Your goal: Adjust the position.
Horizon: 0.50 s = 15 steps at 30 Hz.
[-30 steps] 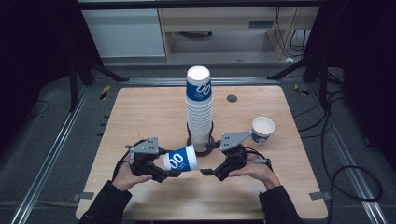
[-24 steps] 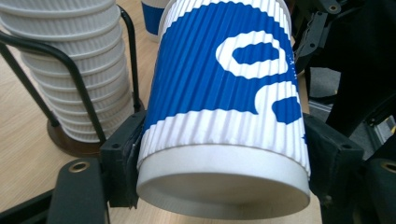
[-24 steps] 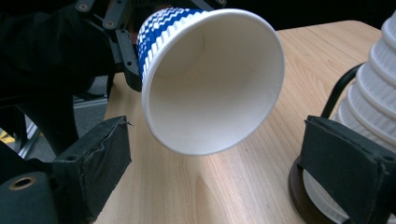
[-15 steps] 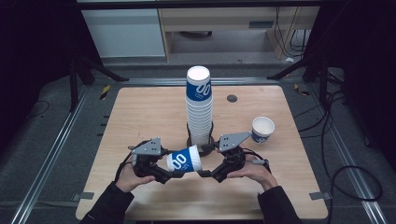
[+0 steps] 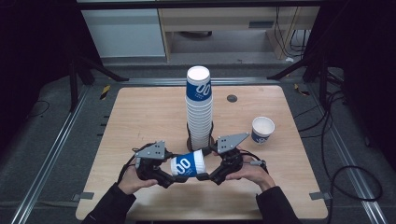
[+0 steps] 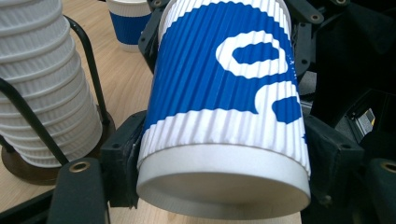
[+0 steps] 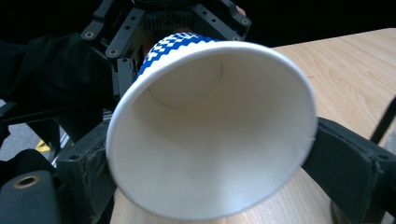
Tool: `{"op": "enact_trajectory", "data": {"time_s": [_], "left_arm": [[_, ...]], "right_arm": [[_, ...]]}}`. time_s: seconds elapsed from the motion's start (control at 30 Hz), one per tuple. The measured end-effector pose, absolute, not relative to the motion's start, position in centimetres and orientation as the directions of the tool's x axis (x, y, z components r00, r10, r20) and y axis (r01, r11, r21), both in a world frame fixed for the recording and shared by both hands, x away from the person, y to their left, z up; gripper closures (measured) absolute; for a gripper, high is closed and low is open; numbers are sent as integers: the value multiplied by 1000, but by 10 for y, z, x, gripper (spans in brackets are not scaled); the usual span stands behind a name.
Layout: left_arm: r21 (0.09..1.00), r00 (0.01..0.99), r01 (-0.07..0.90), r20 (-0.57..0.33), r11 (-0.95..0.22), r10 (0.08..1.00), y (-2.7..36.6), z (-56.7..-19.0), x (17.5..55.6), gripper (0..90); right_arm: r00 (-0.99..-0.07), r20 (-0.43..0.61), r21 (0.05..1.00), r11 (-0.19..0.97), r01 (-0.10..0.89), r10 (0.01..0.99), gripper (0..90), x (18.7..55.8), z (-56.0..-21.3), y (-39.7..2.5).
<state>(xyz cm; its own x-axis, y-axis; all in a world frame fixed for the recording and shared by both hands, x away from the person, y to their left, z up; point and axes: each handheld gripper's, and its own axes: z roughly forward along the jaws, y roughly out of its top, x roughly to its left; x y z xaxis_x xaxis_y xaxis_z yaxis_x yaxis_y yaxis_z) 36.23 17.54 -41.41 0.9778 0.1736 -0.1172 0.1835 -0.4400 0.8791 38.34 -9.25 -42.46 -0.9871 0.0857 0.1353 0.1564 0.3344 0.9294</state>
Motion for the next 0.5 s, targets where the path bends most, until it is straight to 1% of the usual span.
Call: {"op": "enact_trajectory", "data": {"time_s": [0.2, 0.5], "left_arm": [[874, 980, 177, -115, -452, 162, 172, -415, 360, 258], [871, 978, 188, -126, -455, 164, 172, -415, 361, 256]], "right_arm": [[-988, 146, 926, 343, 156, 55, 134, 382, -427, -90], [-986, 162, 925, 342, 167, 44, 157, 383, -428, -90]]}}
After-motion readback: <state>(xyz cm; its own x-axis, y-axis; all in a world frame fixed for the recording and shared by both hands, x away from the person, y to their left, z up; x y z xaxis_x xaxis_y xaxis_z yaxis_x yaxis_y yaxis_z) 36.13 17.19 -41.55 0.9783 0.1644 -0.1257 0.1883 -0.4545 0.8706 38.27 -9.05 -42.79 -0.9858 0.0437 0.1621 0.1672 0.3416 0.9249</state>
